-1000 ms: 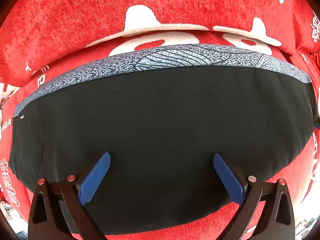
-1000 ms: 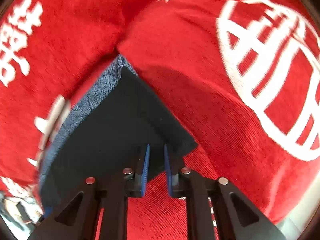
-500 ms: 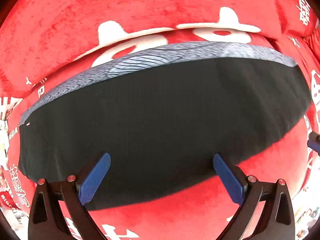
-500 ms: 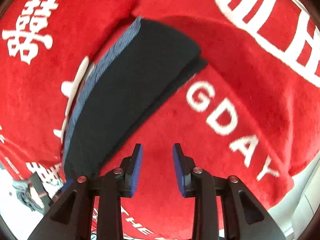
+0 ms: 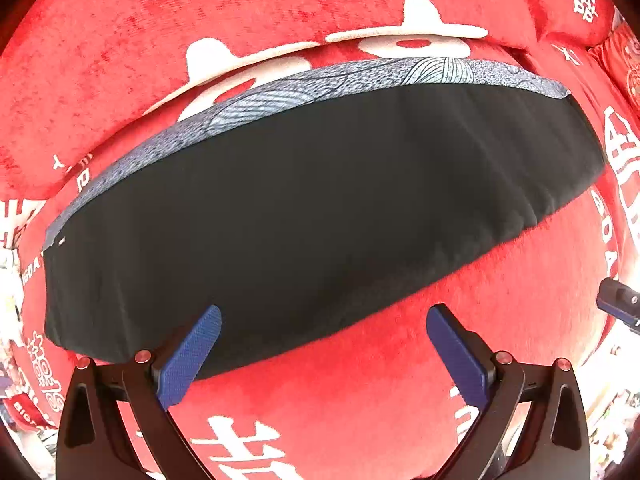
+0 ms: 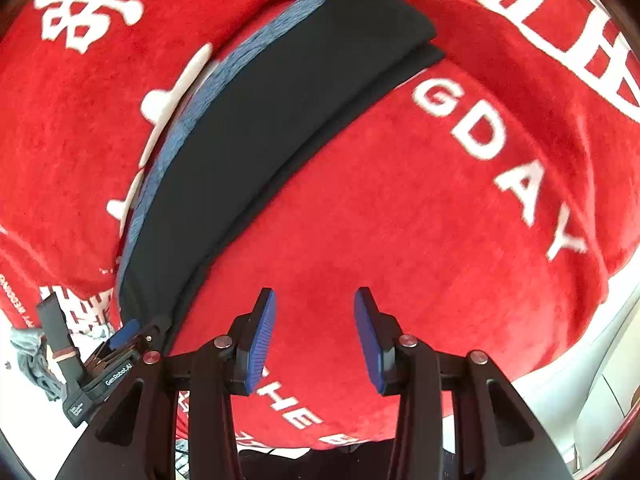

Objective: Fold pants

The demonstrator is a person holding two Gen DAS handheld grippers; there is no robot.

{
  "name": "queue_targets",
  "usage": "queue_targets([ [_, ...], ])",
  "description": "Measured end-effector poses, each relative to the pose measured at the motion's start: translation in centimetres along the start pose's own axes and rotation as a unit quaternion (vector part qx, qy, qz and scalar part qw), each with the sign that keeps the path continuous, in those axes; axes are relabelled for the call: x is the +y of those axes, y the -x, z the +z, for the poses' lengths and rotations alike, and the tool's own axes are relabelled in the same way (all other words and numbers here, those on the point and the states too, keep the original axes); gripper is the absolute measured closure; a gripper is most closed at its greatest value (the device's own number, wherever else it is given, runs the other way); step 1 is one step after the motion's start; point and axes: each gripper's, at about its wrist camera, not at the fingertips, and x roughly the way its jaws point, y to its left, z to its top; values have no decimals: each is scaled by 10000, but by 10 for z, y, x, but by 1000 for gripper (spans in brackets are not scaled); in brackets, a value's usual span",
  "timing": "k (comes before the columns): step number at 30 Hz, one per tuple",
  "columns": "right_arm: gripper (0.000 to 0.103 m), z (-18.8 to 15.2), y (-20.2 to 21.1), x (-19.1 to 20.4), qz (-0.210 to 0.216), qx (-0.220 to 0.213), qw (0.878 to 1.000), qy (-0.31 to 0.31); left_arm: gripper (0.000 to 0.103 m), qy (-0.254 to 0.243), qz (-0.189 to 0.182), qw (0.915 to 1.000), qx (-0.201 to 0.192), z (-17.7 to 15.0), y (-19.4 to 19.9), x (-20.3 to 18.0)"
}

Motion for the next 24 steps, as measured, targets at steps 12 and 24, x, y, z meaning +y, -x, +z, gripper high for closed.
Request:
queue_targets([
  [12,54,-55,-20,61,410,184,9989,139,0,-142,-78,9999,-17,-34,18,35],
  [24,54,-23,10,-2,546,-190,9953,-779,0,-412,-23,9990,-191,-10,21,-7],
])
